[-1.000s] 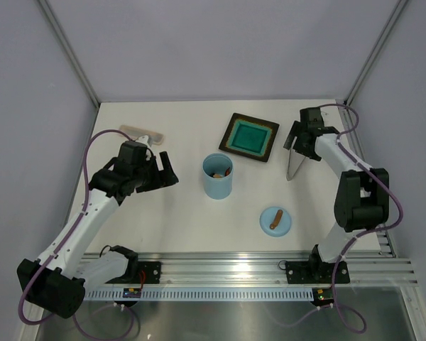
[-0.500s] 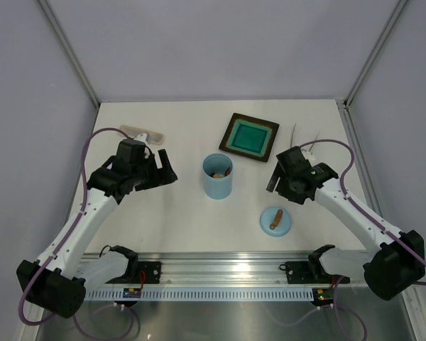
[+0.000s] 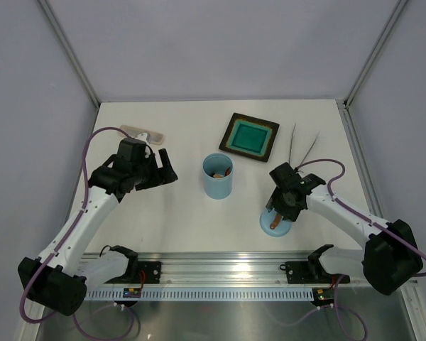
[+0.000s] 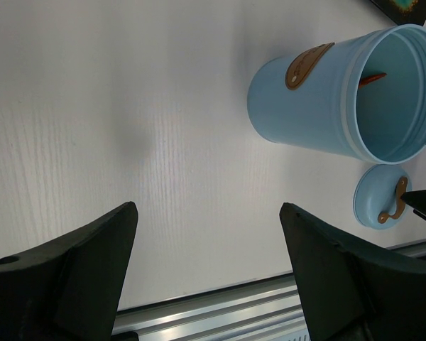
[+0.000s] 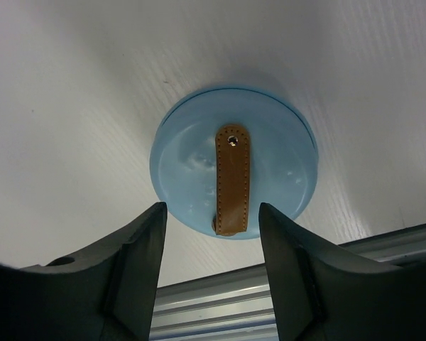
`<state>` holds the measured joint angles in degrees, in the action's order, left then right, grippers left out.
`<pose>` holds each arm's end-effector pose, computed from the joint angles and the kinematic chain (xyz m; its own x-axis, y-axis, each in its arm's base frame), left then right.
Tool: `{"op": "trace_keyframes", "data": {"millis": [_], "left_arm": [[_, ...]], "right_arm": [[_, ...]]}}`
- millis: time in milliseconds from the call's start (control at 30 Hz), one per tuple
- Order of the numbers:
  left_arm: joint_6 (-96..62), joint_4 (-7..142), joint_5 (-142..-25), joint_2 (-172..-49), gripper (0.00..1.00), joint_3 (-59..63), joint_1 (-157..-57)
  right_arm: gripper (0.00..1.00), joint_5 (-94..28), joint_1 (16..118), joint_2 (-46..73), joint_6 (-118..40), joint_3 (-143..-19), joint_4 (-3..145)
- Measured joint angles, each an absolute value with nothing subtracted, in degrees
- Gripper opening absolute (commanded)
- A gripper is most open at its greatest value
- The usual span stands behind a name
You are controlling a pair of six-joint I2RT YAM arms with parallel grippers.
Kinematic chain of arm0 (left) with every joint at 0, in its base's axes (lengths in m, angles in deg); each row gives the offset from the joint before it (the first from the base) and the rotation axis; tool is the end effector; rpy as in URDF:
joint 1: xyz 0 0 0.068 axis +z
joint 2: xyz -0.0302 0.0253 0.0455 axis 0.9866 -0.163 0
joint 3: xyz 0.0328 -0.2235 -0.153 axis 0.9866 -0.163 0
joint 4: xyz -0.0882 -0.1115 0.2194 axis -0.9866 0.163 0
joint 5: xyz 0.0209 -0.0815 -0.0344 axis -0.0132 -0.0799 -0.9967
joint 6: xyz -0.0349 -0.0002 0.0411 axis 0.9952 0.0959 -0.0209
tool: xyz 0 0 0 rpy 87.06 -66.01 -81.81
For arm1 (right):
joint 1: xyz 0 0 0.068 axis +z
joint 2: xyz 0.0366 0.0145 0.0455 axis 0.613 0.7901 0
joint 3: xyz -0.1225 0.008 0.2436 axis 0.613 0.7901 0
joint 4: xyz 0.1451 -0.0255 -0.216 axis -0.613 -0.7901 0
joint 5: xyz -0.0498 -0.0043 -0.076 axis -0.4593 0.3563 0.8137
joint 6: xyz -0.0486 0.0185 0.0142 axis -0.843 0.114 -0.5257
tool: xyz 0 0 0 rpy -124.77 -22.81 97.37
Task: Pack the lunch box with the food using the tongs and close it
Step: Pick up the box lid from the center of the board.
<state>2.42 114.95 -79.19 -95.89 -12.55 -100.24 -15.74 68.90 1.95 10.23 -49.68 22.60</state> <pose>0.1976 -0.0731 0.3104 -0.7962 -0.2595 -0.5465 -0.0330 0.9207 -0.3890 0.1778 0.1003 0.2065 -0.8495 0.4443 -0.2845 0.4221 0.8959 0.1385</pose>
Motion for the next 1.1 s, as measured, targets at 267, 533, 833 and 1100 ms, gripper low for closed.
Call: {"op": "trace_keyframes", "data": {"millis": [267, 533, 833, 1100], "left_arm": [[2.42, 114.93, -79.17, -95.91, 0.86, -12.55, -100.21], [2.4, 114.93, -79.19, -95.91, 0.86, -12.63, -100.13], [1.96, 114.86, -79.28, -95.91, 0.86, -12.65, -100.13], [1.79, 114.84, -79.37, -95.91, 0.86, -12.65, -100.13]], "right_arm": [[0.56, -16.57, 68.94, 5.64, 10.34, -49.03, 26.45], [0.6, -16.55, 69.53, 5.67, 10.73, -48.72, 26.95], [0.67, -14.76, 69.92, 1.86, 11.32, -48.26, 24.85], [0.64, -14.45, 69.97, 1.8, 11.76, -45.09, 24.48]]}}
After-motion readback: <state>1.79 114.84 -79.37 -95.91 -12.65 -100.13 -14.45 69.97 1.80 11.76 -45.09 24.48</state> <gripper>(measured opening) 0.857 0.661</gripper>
